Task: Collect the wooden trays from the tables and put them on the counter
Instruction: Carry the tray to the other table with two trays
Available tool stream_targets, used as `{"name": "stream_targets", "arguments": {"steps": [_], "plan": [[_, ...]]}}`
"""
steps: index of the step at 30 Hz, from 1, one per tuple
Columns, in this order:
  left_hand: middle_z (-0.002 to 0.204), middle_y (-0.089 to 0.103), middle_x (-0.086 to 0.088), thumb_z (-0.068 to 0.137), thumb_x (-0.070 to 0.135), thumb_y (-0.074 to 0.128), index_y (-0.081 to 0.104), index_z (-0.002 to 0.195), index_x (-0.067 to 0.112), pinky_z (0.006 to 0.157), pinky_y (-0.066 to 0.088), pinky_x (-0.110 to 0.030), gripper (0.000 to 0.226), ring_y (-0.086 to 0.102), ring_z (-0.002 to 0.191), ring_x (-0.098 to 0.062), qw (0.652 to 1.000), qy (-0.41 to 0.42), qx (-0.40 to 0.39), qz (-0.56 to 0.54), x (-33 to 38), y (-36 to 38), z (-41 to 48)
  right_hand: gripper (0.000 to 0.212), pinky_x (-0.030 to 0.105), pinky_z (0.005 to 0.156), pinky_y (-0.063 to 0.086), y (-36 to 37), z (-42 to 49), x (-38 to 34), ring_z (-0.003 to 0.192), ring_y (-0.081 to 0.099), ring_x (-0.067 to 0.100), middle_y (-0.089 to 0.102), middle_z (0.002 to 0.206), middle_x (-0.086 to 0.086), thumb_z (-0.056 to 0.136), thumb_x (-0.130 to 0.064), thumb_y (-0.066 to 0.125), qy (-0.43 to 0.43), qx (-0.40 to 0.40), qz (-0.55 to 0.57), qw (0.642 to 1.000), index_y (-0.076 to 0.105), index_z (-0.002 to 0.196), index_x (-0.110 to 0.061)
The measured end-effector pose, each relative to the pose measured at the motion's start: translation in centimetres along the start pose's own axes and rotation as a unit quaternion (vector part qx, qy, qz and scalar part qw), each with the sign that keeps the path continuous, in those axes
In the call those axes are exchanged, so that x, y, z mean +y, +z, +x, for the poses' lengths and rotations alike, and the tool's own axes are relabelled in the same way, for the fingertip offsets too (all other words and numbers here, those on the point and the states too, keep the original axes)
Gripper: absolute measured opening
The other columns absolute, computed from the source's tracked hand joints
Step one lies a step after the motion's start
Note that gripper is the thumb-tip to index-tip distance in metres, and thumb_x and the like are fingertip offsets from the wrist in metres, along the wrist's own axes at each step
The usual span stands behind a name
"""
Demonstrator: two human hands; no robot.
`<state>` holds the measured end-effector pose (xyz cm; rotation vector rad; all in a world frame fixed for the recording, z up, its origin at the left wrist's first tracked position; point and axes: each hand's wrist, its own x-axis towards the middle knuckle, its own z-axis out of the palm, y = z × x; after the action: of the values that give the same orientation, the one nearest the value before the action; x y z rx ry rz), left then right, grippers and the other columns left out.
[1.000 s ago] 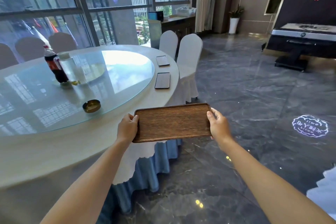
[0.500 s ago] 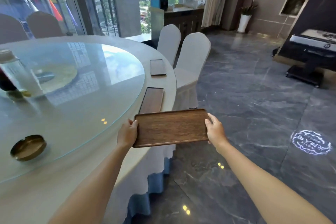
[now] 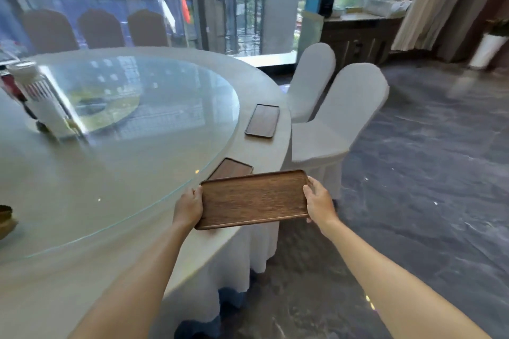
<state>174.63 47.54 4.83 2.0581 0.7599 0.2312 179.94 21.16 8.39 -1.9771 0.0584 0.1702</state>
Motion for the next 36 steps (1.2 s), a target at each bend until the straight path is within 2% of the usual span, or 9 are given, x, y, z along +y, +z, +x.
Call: {"name": "stream_targets", "arguments": {"steps": [3,7,12,15,21,24,28,32,36], "plan": [[0.096,0.06,-0.026,0.098,0.028,0.033,0.046,0.077,0.006,0.081,0.039,-0.042,0.033,0.055,0.098,-0.038,0.998,-0.049,0.037,-0.014,1.8,3.0,0.5,0.038,0.016,0.034,0.04,-2.5,5.2,-0.8,0.063,0.049,0.009,0.055,0.091,-0.003,0.1,-0.024,0.031,-0.02,-0.069,-0.013,0.997,0.04,0.136,-0.021],[0.062,0.041,-0.003,0.097,0.027,0.035,0.037,0.061,0.014,0.068,0.029,-0.034,0.039,0.044,0.075,-0.026,0.989,-0.108,0.091,-0.042,3.1,5.4,0.7,0.037,0.027,0.084,0.042,-3.8,11.0,-1.8,0.097,0.052,0.014,0.053,0.099,-0.01,0.1,-0.02,0.032,-0.057,-0.148,-0.01,0.987,0.044,0.135,-0.014],[0.059,0.037,-0.001,0.098,0.026,0.034,0.03,0.056,0.015,0.061,0.024,-0.036,0.043,0.039,0.07,-0.024,0.977,-0.145,0.156,-0.01,3.1,5.6,0.3,0.033,0.017,0.053,0.04,-1.8,15.8,-2.1,0.075,0.05,-0.001,0.056,0.09,-0.015,0.098,-0.021,0.034,-0.083,-0.237,-0.035,0.967,0.05,0.127,-0.022],[0.059,0.037,-0.001,0.098,0.025,0.034,0.029,0.057,0.015,0.06,0.025,-0.036,0.042,0.039,0.069,-0.024,0.968,-0.162,0.191,0.013,2.1,5.2,0.3,0.031,0.019,0.037,0.042,0.8,18.0,-2.0,0.064,0.051,0.008,0.053,0.08,-0.01,0.098,-0.023,0.035,-0.076,-0.278,-0.062,0.955,0.05,0.125,-0.021],[0.062,0.043,-0.002,0.097,0.029,0.035,0.032,0.059,0.018,0.065,0.029,-0.034,0.04,0.044,0.074,-0.026,0.943,-0.247,0.222,0.033,-1.6,5.6,1.1,0.025,0.021,0.031,0.043,6.6,21.7,-1.1,0.054,0.053,0.018,0.057,0.09,0.01,0.097,-0.021,0.041,-0.081,-0.361,-0.151,0.917,0.048,0.115,-0.007],[0.063,0.044,-0.002,0.097,0.032,0.035,0.03,0.059,0.02,0.064,0.029,-0.034,0.039,0.047,0.076,-0.028,0.935,-0.284,0.208,0.038,-3.6,6.4,2.1,0.02,0.022,0.037,0.048,9.4,23.8,-0.7,0.047,0.055,0.019,0.059,0.079,0.008,0.096,-0.023,0.041,-0.084,-0.382,-0.21,0.896,0.049,0.104,-0.006],[0.086,0.061,-0.018,0.096,0.034,0.038,0.043,0.077,0.012,0.068,0.033,-0.034,0.03,0.058,0.09,-0.035,0.928,-0.321,0.19,0.018,-5.1,7.4,3.7,0.021,0.044,0.07,0.056,12.5,26.5,-1.1,0.057,0.064,0.028,0.06,0.071,0.008,0.096,-0.024,0.04,-0.098,-0.402,-0.283,0.865,0.049,0.091,-0.006],[0.101,0.063,-0.023,0.096,0.034,0.038,0.05,0.102,-0.001,0.071,0.036,-0.035,0.037,0.058,0.098,-0.037,0.921,-0.343,0.184,0.013,-5.5,7.8,4.8,0.022,0.043,0.07,0.055,14.9,28.1,-1.8,0.054,0.063,0.03,0.059,0.065,0.008,0.096,-0.024,0.04,-0.117,-0.412,-0.323,0.844,0.046,0.081,-0.009],[0.083,0.06,-0.016,0.097,0.032,0.036,0.043,0.085,0.007,0.066,0.035,-0.035,0.029,0.058,0.086,-0.035,0.91,-0.362,0.203,0.007,-5.8,8.1,5.5,0.023,0.044,0.073,0.053,16.9,29.1,-2.0,0.066,0.066,0.034,0.065,0.075,0.015,0.096,-0.025,0.037,-0.133,-0.421,-0.36,0.822,0.046,0.083,-0.008]]}}
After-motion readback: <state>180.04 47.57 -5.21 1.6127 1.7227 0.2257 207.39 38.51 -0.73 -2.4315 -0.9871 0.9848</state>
